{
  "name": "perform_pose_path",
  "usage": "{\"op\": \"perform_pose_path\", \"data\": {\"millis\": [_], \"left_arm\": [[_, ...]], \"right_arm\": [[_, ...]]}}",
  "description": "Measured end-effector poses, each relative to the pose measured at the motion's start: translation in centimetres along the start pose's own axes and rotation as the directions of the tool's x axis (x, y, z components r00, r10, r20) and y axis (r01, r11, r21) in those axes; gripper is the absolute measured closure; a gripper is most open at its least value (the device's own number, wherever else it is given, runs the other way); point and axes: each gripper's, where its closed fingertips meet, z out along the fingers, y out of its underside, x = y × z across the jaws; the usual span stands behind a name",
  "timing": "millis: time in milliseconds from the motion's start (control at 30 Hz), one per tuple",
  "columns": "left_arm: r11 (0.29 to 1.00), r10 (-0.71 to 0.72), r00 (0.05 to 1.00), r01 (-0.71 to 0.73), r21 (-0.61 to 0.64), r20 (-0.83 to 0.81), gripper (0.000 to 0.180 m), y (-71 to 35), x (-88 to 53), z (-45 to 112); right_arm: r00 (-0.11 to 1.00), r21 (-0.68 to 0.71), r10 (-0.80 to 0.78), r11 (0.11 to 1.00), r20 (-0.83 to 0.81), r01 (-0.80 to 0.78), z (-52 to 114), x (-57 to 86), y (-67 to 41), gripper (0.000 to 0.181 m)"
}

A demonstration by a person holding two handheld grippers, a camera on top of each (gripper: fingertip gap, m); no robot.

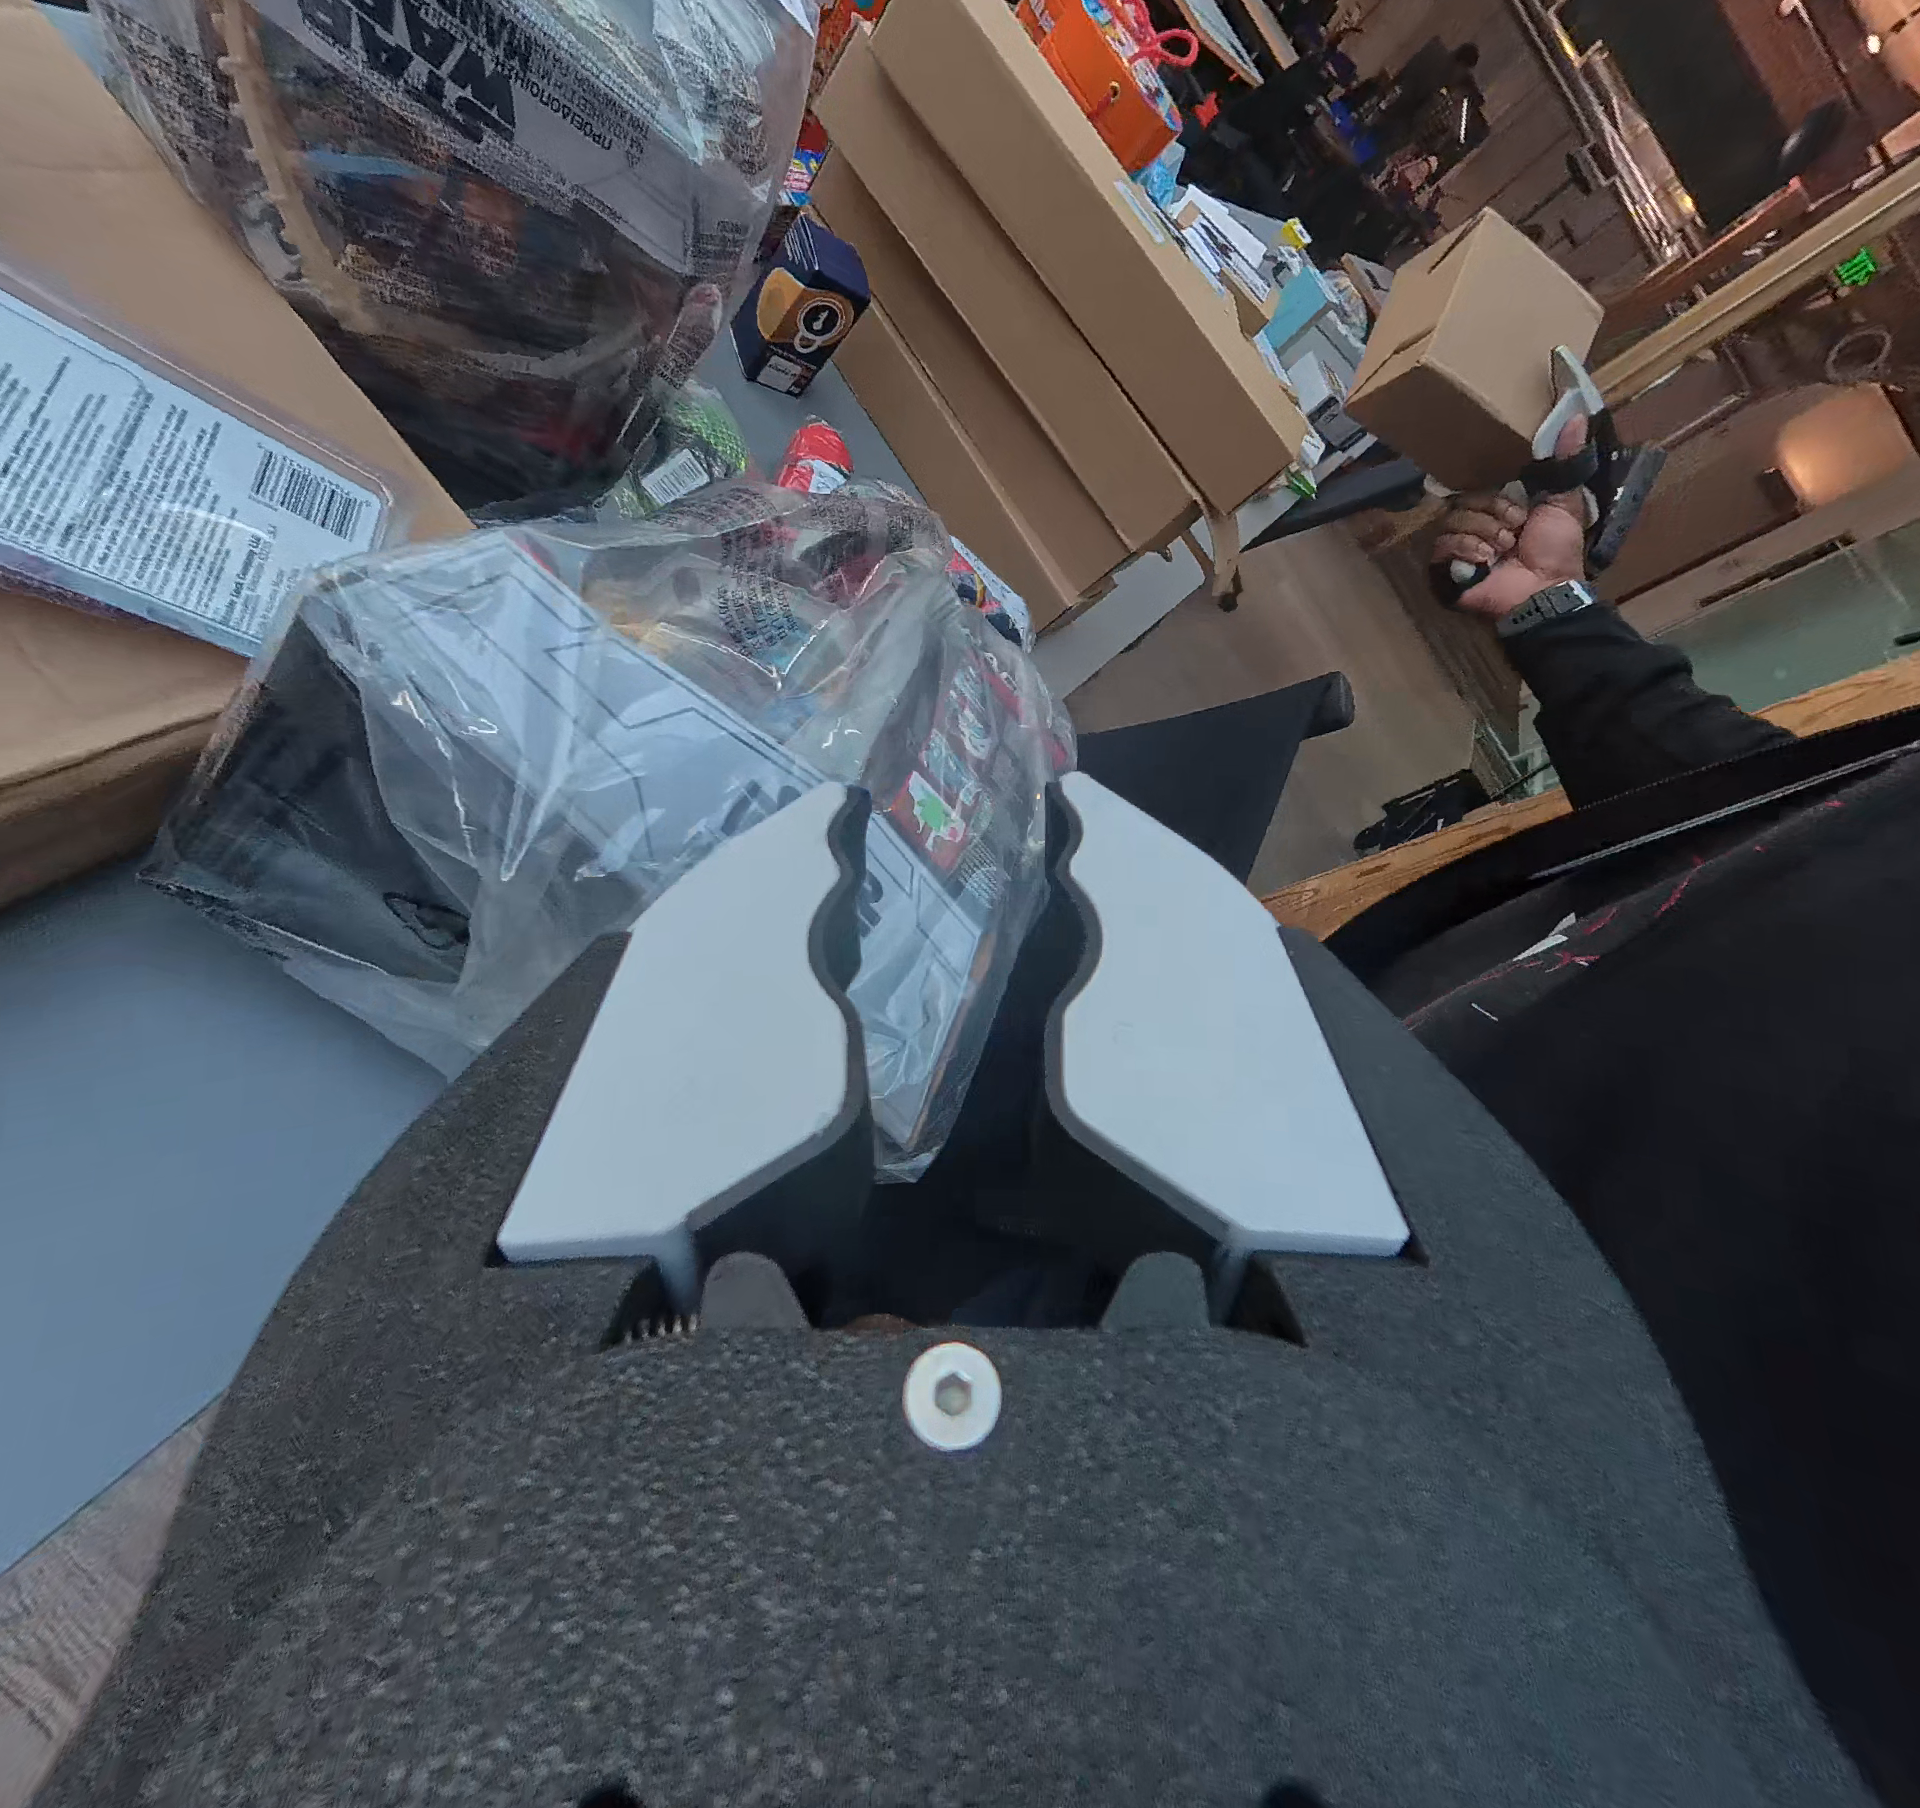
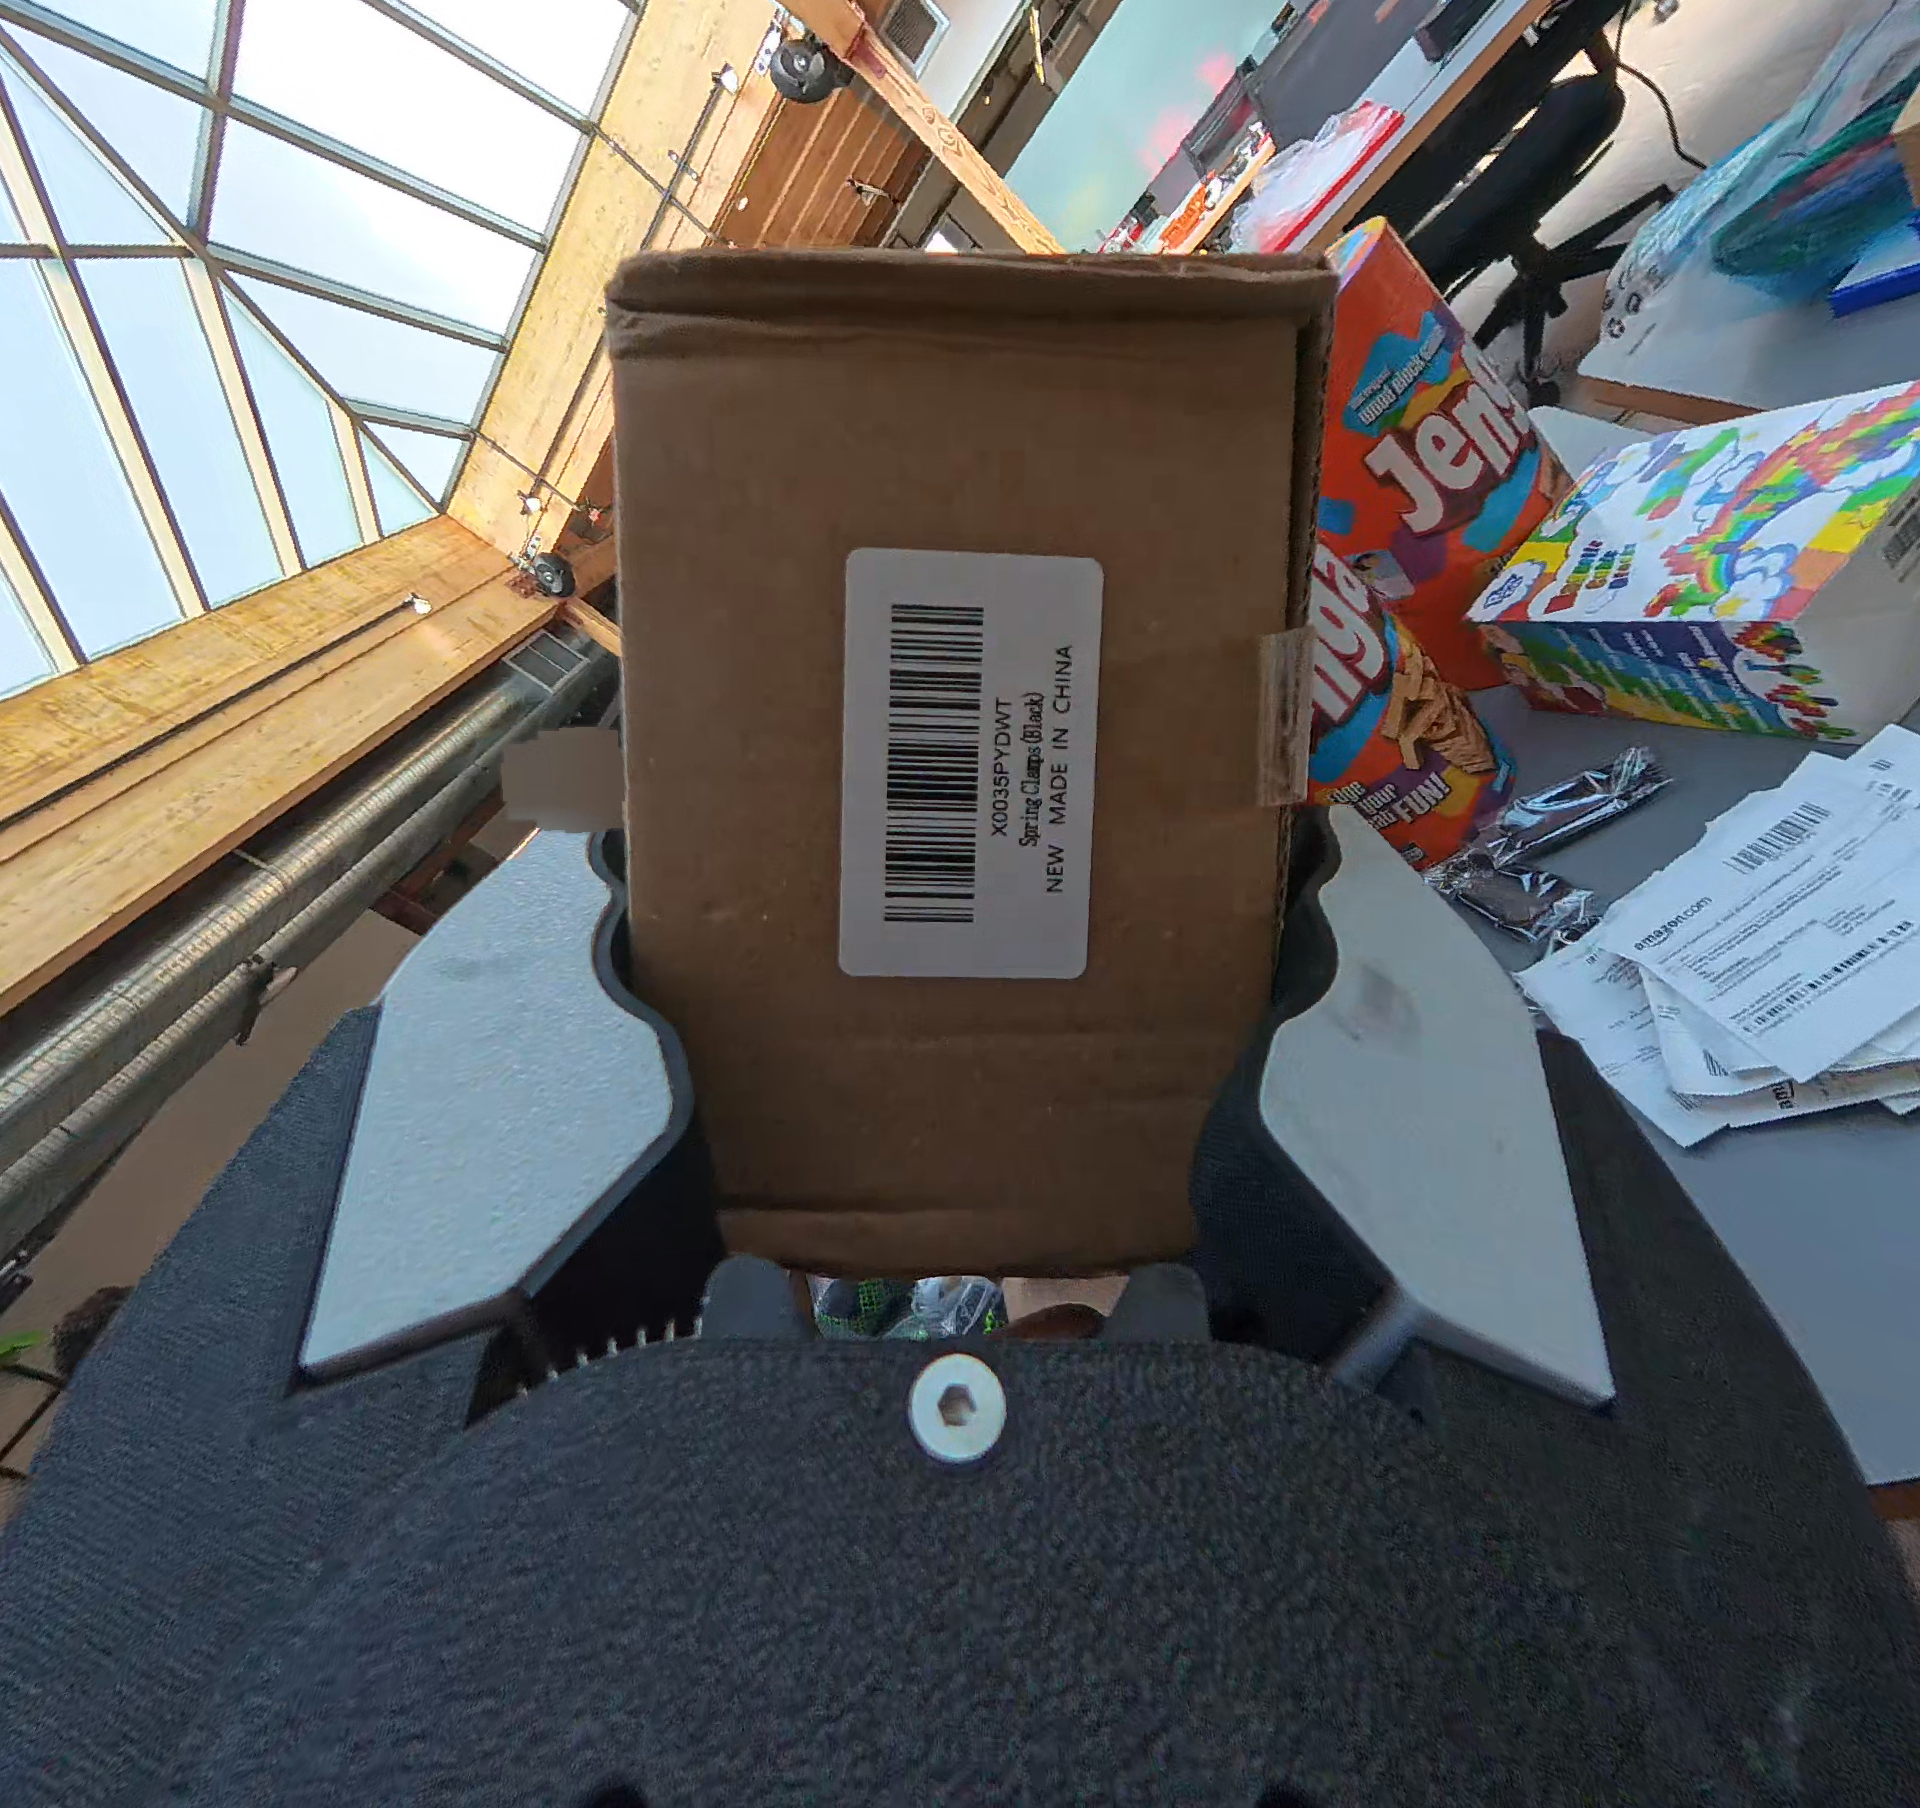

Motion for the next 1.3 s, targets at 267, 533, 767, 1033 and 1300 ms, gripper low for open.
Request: {"op": "perform_pose_path", "data": {"millis": [267,533,767,1033,1300], "left_arm": [[0.998,-0.063,0.998,0.063,0.016,-0.025,0.149,0.9,4.0,2.2],[0.993,-0.106,0.994,0.107,0.056,-0.021,0.151,2.1,5.1,2.7],[0.992,-0.116,0.991,0.119,0.050,-0.059,0.152,2.9,5.6,3.1],[0.983,-0.133,0.988,0.141,0.119,-0.077,0.153,3.2,4.9,1.9],[0.965,-0.172,0.980,0.188,0.180,-0.098,0.155,5.3,4.4,-0.7]], "right_arm": [[0.997,0.020,0.077,0.997,0.027,-0.077,-0.4,4.7,0.0,0.063],[0.990,-0.011,0.112,0.994,0.089,-0.111,0.4,4.1,0.8,0.063],[0.987,-0.070,0.078,0.995,0.138,-0.069,2.1,-0.4,2.1,0.063],[0.983,-0.175,-0.008,0.984,0.184,0.041,6.4,-11.9,9.4,0.063],[0.898,-0.439,-0.439,0.802,0.025,0.405,12.9,-12.6,20.5,0.063]]}}
